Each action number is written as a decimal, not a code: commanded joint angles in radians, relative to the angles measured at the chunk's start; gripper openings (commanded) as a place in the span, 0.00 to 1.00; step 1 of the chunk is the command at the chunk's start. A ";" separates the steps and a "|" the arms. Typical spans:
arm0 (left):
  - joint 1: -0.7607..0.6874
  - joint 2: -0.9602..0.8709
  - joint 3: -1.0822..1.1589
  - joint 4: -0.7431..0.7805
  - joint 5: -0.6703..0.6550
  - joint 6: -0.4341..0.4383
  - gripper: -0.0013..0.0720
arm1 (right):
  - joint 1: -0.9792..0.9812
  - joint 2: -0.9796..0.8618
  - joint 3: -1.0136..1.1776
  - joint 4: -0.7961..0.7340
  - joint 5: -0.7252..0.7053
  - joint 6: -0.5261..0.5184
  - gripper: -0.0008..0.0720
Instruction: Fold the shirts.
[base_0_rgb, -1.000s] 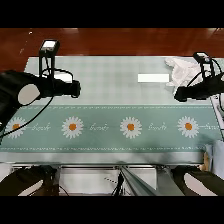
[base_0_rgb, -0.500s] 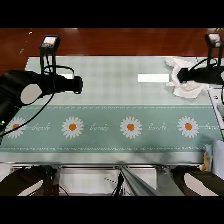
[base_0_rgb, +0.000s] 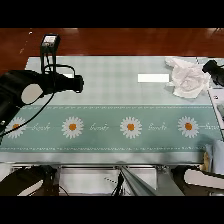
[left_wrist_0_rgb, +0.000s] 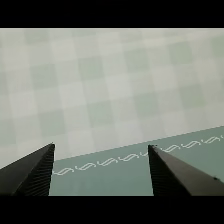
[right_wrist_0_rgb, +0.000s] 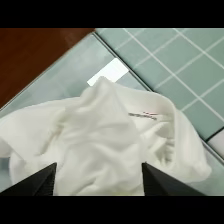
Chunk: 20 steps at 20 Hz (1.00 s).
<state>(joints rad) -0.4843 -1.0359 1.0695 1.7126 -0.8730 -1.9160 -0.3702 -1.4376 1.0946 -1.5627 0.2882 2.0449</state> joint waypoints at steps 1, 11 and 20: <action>0.000 -0.001 0.000 0.000 -0.001 0.000 0.95 | -0.037 -0.099 0.001 0.046 -0.029 0.045 0.81; 0.000 0.001 0.000 0.000 -0.002 0.000 0.95 | 0.111 -0.238 0.001 0.076 -0.112 0.044 0.20; -0.010 0.063 0.222 -0.004 -0.108 0.000 0.95 | 0.182 0.285 0.005 0.063 -0.154 -0.192 0.05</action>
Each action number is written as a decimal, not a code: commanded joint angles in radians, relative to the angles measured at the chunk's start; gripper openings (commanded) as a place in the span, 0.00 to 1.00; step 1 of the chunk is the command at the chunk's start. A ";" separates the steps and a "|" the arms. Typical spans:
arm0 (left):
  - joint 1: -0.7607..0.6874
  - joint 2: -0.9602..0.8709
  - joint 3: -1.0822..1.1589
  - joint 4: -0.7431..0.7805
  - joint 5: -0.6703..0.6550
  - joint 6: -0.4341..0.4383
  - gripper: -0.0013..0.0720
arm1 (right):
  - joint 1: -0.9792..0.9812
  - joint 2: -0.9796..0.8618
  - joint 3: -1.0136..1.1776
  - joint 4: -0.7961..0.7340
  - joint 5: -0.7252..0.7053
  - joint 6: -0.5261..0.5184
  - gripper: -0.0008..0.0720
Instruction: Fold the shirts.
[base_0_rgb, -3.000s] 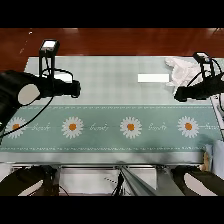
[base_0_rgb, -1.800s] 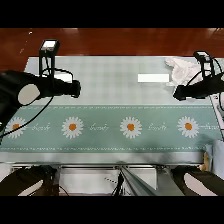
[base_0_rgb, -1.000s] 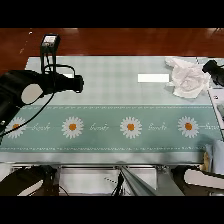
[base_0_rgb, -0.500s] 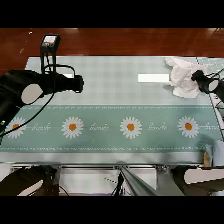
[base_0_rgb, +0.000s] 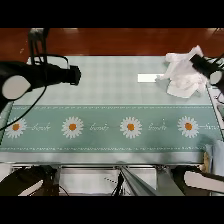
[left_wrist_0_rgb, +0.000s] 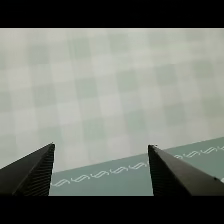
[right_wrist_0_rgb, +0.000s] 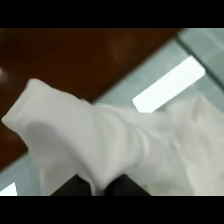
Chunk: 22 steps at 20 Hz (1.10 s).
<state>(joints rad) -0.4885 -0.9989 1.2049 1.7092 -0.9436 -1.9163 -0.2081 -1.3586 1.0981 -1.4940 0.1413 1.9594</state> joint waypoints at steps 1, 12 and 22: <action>-0.012 0.041 0.125 -0.013 -0.037 0.001 0.95 | 0.031 0.296 0.002 -0.006 0.000 -0.125 0.05; -0.081 0.277 0.297 -0.254 -0.134 -0.016 0.95 | 0.366 0.894 0.002 -0.003 0.401 -0.196 0.05; -0.079 0.291 0.221 -0.130 -0.431 -0.097 0.95 | 0.901 0.385 -0.134 0.183 0.642 -0.431 0.05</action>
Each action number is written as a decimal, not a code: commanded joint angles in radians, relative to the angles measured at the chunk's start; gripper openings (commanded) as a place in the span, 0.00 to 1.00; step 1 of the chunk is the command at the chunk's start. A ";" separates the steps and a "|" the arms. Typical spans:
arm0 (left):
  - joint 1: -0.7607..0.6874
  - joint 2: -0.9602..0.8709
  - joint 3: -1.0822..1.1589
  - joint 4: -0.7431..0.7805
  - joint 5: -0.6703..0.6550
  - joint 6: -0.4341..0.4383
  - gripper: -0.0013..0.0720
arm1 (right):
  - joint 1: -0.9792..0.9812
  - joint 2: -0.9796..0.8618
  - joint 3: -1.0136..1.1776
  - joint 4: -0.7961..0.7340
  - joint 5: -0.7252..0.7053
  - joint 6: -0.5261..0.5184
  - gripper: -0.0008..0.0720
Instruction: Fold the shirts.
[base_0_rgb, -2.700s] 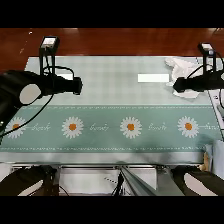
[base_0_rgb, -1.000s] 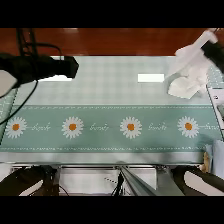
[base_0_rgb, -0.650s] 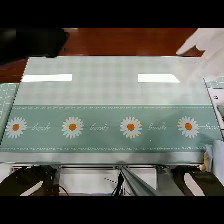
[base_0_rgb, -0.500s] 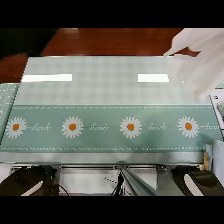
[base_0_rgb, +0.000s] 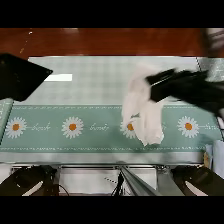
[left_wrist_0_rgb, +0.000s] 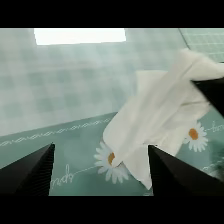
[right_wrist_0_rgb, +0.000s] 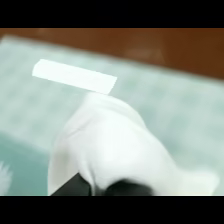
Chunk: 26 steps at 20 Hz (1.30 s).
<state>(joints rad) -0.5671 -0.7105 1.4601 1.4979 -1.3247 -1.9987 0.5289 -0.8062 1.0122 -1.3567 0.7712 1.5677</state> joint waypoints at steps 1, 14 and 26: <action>0.000 0.003 -0.061 0.115 -0.050 -0.014 0.95 | 0.211 -0.237 -0.055 0.045 0.007 -0.039 0.05; 0.000 0.003 -0.882 -0.091 0.286 -0.013 0.95 | -0.024 -0.036 -0.002 -0.537 0.478 -0.010 0.69; -0.026 -0.229 -1.062 -0.761 0.699 0.435 0.95 | -0.777 0.067 -0.077 0.063 0.453 -0.237 0.70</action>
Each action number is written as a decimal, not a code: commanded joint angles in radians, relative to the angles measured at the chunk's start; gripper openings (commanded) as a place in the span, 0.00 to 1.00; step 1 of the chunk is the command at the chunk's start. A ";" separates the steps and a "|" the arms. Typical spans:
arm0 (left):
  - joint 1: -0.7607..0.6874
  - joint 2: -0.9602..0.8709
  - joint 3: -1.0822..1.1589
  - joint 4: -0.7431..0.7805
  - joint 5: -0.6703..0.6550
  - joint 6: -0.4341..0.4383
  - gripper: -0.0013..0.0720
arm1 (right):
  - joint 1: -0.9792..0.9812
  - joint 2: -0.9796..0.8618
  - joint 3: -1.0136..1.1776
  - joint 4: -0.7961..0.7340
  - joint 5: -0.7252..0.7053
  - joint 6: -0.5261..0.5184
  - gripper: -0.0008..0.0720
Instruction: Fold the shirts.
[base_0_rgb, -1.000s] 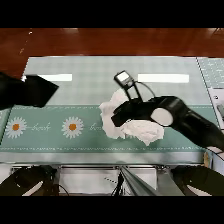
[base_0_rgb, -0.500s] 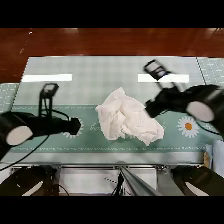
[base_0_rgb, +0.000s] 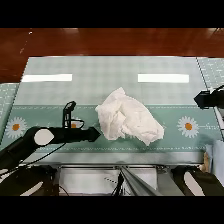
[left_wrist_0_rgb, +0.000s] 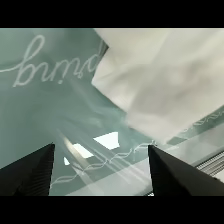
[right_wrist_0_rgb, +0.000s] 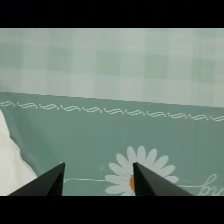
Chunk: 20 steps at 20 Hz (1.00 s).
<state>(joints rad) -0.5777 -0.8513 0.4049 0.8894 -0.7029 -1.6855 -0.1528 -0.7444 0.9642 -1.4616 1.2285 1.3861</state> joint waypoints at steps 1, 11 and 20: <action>-0.029 -0.121 -0.004 -0.210 0.093 0.170 0.95 | -0.095 0.005 -0.040 0.179 0.001 -0.063 0.70; -0.183 -0.349 0.161 -0.352 0.194 0.310 0.95 | -0.095 0.005 -0.088 0.158 0.046 -0.063 0.82; -0.189 -0.414 0.174 -0.350 0.021 0.366 0.05 | -0.095 0.005 -0.328 0.229 0.069 -0.060 0.81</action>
<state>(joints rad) -0.7650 -1.2575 0.5758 0.5396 -0.6113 -1.3510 -0.2481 -0.7395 0.7498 -1.3537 1.2903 1.3350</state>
